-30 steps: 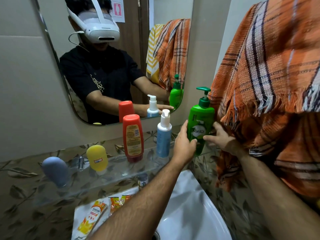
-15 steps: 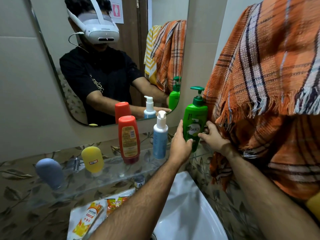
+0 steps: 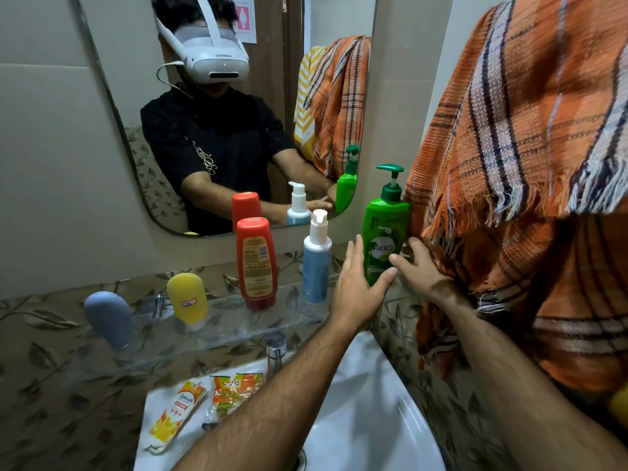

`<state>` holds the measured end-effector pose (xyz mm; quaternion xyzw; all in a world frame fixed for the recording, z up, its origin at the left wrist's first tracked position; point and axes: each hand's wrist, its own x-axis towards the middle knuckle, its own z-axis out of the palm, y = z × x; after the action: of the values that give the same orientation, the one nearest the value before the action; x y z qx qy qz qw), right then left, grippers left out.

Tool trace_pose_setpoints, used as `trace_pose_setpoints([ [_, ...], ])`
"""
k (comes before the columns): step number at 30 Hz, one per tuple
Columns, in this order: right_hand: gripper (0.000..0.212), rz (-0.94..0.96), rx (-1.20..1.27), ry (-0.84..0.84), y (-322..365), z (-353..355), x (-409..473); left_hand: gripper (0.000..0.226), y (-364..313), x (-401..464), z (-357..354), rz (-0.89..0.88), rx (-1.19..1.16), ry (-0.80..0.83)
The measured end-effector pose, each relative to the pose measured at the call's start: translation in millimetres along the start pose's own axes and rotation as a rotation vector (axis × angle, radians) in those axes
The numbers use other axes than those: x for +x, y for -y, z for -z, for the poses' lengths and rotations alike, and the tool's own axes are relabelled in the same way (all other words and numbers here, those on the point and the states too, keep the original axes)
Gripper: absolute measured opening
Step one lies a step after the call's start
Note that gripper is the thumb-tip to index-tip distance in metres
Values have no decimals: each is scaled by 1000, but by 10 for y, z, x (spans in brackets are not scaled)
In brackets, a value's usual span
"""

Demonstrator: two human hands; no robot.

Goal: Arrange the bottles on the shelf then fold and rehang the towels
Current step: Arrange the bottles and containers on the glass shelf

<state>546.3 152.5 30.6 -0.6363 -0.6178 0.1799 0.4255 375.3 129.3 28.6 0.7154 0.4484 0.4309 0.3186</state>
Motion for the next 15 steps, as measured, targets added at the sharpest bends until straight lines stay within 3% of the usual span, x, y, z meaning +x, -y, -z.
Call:
trace_pose_setpoints([
  [3,66,-34,117,-5,447,31,-304,89,13,-97,-2,-12,12,-5],
  [5,54,-41,147,24,488,31,-411,89,13,-169,8,-16,13,3],
  [15,59,-72,102,131,593,-42,-830,89,22,-603,119,-46,44,59],
])
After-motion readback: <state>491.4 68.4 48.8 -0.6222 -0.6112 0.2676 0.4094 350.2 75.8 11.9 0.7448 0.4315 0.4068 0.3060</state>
